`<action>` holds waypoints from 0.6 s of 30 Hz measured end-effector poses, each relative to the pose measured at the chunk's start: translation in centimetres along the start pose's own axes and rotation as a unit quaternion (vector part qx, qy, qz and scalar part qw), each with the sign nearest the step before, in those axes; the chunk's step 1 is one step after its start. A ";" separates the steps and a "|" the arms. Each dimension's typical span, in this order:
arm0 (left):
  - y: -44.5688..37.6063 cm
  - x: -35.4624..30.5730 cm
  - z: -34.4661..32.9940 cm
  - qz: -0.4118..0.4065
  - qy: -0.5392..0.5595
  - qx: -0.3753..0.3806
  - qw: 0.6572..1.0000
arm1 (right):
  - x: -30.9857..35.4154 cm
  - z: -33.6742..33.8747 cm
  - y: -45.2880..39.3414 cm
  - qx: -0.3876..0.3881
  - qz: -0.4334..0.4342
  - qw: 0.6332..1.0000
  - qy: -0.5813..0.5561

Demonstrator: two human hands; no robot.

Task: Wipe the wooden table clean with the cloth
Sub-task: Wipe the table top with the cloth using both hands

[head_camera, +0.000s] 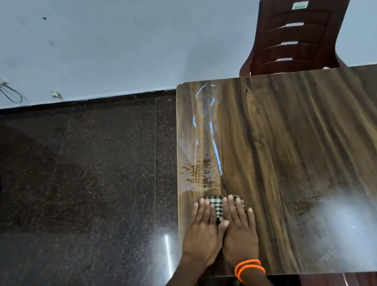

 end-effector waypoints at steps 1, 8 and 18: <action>-1.6 0.0 -0.2 0.002 0.002 -0.001 1.000 | -0.4 -0.3 -1.6 -0.003 -0.007 1.000 0.001; -8.6 5.3 0.8 0.021 -0.019 -0.020 0.999 | 3.0 -3.1 -9.3 -0.020 -0.014 1.000 -0.002; -1.0 8.5 1.6 -0.017 -0.017 -0.013 1.000 | 7.6 -3.1 -2.8 0.018 0.057 0.998 -0.002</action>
Point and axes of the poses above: each hand's wrist, its own y-axis away from the middle knuckle, its own z-axis out of the back of the hand, x = y × z, the point moved 7 cm from there along -y, towards the middle knuckle, and after that the axes turned 12 degrees about -x, right-handed, at the moved point
